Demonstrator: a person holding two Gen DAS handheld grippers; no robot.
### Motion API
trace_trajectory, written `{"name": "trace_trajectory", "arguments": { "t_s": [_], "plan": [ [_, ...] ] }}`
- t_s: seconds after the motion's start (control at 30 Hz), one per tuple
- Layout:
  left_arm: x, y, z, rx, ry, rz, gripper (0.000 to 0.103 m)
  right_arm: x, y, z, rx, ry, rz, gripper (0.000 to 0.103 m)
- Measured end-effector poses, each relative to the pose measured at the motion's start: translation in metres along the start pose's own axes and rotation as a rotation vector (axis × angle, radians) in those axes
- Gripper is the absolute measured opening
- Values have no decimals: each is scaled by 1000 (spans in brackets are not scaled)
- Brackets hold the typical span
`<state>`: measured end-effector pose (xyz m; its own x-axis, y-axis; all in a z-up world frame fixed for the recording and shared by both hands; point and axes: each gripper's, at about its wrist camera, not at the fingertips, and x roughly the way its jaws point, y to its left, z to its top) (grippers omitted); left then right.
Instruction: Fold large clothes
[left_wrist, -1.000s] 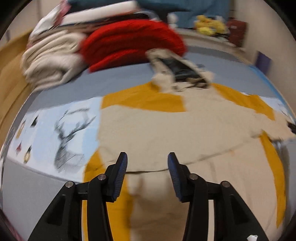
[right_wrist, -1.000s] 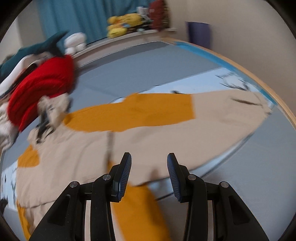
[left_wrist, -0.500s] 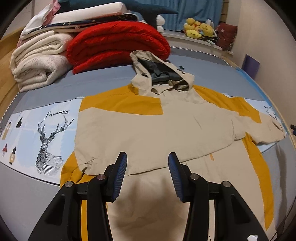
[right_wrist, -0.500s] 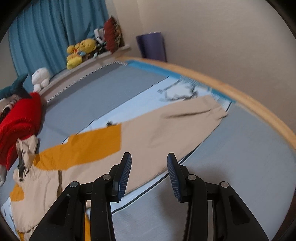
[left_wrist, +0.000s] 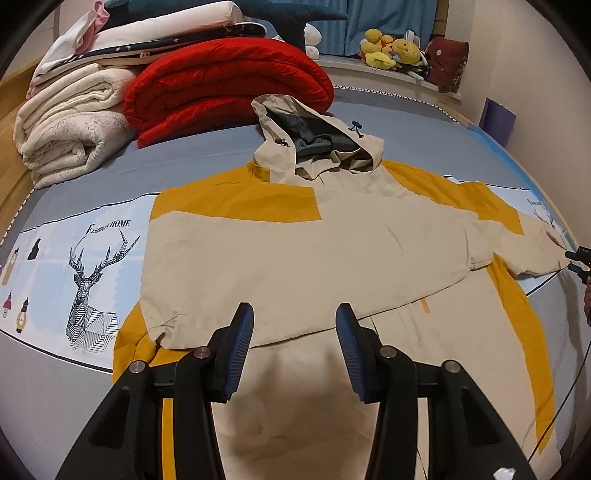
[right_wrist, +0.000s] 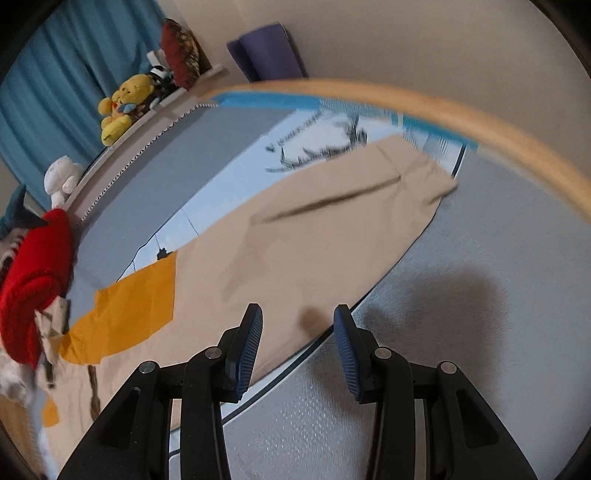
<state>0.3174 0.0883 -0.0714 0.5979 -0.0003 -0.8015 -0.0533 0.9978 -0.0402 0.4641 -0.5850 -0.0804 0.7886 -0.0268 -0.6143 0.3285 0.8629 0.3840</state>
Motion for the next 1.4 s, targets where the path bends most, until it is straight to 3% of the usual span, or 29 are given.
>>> {"name": "trace_trajectory", "arguments": {
  "t_s": [0.27,0.53,0.6,0.67,0.8,0.97,1.13,1.27,1.4],
  "plan": [
    [6,0,-1,5,9,3,43,37,-34,4,158,18,-11,42],
    [5,-2,-2,22,2,1,43,50,-44,18,246,-48,5,41],
    [5,-2,-2,19,-2,0,43,51,-42,22,256,-62,-21,33],
    [3,0,-1,16,-2,-2,43,51,-38,27,250,-65,-56,18],
    [1,4,1,9,-5,-3,43,33,-22,37,197,-137,-91,8],
    [-8,13,5,-21,-14,-10,43,-8,44,52,-5,-241,-137,4],
    [-21,32,11,-63,-33,-7,43,-56,158,39,-261,-320,-112,2],
    [-30,50,15,-107,-42,-5,43,-104,277,-11,-500,-344,28,2],
    [-37,65,18,-134,-48,-9,43,-150,389,-94,-701,-301,224,2]
  ]
}}
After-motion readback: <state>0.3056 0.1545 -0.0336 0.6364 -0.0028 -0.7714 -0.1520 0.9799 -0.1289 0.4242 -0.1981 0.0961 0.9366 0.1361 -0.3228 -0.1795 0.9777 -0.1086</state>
